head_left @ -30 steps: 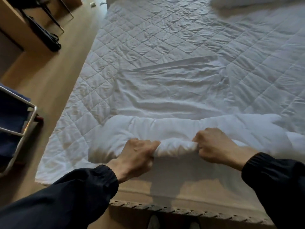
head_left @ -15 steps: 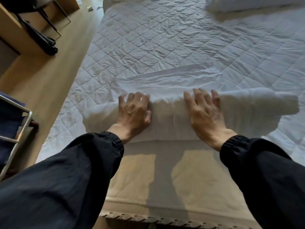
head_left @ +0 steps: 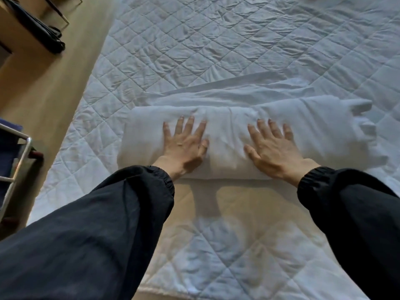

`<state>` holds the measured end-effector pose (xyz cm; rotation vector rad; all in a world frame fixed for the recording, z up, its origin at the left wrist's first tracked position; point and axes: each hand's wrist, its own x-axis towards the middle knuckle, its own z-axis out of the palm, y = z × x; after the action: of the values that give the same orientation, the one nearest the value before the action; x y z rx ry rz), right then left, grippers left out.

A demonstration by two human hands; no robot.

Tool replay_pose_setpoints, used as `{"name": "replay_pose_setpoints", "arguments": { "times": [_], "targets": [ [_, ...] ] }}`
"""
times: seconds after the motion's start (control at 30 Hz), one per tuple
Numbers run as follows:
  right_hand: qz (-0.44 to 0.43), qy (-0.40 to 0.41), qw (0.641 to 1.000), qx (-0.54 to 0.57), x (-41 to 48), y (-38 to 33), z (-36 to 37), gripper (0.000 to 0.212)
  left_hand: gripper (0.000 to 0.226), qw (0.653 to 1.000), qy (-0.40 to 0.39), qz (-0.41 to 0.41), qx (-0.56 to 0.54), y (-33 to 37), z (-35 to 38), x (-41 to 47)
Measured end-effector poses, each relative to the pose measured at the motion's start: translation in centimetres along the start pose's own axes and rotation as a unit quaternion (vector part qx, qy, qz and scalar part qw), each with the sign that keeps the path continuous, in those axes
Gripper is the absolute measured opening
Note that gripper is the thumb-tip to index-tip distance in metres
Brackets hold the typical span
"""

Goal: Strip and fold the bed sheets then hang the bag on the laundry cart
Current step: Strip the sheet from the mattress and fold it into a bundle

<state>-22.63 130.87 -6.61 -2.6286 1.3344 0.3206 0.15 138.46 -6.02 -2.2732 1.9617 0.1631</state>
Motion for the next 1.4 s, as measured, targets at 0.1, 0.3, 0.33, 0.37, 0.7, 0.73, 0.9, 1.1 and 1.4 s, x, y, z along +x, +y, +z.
{"name": "replay_pose_setpoints", "arguments": {
  "times": [0.1,0.3,0.33,0.37,0.7,0.73,0.9,1.1,1.4],
  "targets": [
    [0.011,0.013,1.000,0.004,2.0,0.1,-0.3,0.068,0.066,1.000,0.009,-0.006,0.018,-0.3,0.5,1.4],
    [0.025,0.030,0.999,-0.009,3.8,0.0,2.2,0.070,0.069,0.999,0.017,-0.026,0.016,0.3,3.1,2.1],
    [0.026,0.030,0.999,-0.006,4.0,0.1,2.6,0.070,0.069,0.999,0.017,-0.027,0.013,0.3,3.6,2.4],
    [0.025,0.030,0.999,-0.004,4.3,0.1,2.8,0.071,0.070,0.999,0.018,-0.027,0.012,0.3,4.0,2.7],
    [0.018,0.029,0.999,0.002,5.5,0.3,3.9,0.074,0.074,1.000,0.016,-0.024,0.011,0.1,5.1,3.8],
    [0.015,0.033,0.999,0.002,5.4,0.3,3.8,0.074,0.074,1.000,0.017,-0.023,0.007,0.1,5.0,3.7],
    [-0.030,0.036,0.999,-0.004,3.4,0.0,2.8,0.086,0.077,0.999,0.041,-0.007,-0.018,-0.3,4.4,2.6],
    [-0.129,-0.007,0.987,-0.090,-0.8,0.4,3.6,0.107,0.087,0.992,0.021,0.122,0.032,-1.9,4.3,0.2],
    [-0.047,-0.042,0.994,-0.087,-0.7,-2.3,1.5,0.089,0.133,0.981,-0.107,0.129,0.102,-0.7,2.9,-1.5]
  ]
}}
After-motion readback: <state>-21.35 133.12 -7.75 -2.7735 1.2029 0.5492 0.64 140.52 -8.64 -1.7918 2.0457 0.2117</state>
